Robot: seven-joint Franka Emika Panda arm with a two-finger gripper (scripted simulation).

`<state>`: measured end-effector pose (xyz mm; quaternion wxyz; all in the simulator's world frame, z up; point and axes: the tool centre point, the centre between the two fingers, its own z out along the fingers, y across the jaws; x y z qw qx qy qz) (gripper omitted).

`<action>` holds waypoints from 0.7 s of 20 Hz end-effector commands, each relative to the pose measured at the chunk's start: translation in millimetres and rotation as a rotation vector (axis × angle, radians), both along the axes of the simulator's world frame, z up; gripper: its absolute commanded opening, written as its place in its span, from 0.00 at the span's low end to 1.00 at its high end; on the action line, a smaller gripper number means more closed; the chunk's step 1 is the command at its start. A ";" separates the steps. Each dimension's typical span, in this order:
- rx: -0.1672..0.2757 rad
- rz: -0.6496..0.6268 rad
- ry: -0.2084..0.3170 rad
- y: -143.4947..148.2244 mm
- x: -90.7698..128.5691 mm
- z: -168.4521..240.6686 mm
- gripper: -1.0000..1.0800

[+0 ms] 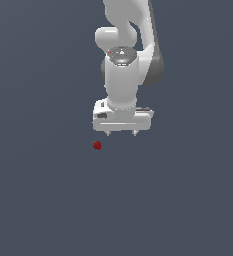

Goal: Pick up the object and move it to a goal position.

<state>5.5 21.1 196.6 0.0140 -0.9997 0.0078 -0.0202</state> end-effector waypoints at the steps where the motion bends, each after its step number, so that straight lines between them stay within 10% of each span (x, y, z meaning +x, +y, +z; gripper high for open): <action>1: 0.003 -0.010 -0.004 -1.0 0.4 3.1 0.96; 14: -0.009 -0.007 0.012 -47.2 -13.9 -46.9 0.96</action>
